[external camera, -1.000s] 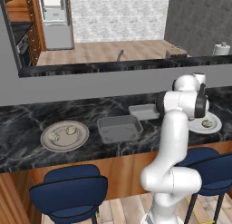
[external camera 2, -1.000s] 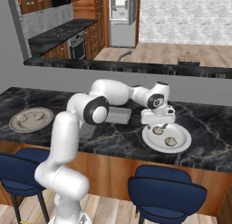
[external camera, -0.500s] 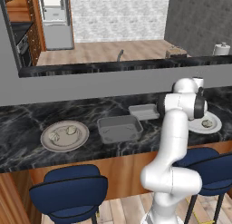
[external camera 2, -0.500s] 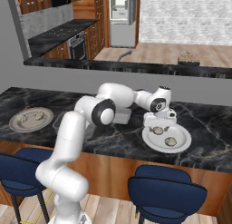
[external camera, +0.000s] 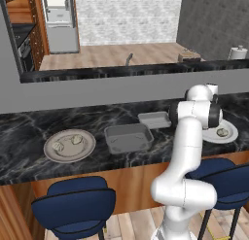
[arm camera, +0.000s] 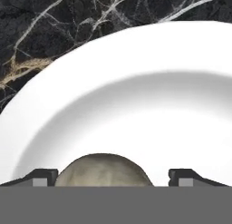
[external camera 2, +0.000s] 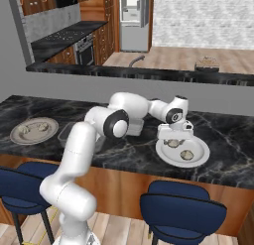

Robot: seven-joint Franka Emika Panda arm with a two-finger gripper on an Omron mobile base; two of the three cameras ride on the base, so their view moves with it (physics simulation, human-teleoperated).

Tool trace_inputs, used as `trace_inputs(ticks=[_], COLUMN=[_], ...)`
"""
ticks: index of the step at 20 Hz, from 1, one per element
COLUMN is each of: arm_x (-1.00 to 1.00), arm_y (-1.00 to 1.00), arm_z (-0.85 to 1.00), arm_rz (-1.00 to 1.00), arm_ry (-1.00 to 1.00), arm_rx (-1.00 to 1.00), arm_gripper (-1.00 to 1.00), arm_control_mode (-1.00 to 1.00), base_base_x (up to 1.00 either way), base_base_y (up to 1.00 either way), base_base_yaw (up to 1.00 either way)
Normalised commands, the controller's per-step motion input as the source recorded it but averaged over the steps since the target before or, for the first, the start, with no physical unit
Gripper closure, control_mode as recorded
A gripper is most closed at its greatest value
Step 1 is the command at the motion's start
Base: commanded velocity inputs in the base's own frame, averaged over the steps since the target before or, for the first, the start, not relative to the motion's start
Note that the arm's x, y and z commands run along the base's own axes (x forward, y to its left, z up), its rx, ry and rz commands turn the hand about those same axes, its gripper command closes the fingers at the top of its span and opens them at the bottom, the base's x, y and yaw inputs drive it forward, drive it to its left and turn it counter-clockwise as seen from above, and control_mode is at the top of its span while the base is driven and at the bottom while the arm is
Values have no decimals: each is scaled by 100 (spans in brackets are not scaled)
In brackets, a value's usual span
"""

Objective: Place two dumplings into each of the tupperware containers and then place the containers in the fridge.

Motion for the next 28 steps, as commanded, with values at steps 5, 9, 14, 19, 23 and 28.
trace_inputs(ticks=[5,9,14,19,23,28], arm_x=[-22,-18,-3,-3,0,2], arm_y=[-1,12,54,91,100,88], arm_z=[-10,56,96,60,17,0], arm_rz=[-7,-17,-22,-31,-33,-29], arm_ry=[-1,-16,-16,-15,-2,4], arm_rx=[5,13,5,0,-6,-13], arm_gripper=[100,100,100,100,100,100], arm_control_mode=[-100,-100,-100,-100,-100,-100], base_base_x=[0,0,0,0,0,0], base_base_y=[0,0,0,0,0,0], base_base_yaw=[0,0,0,0,0,0])
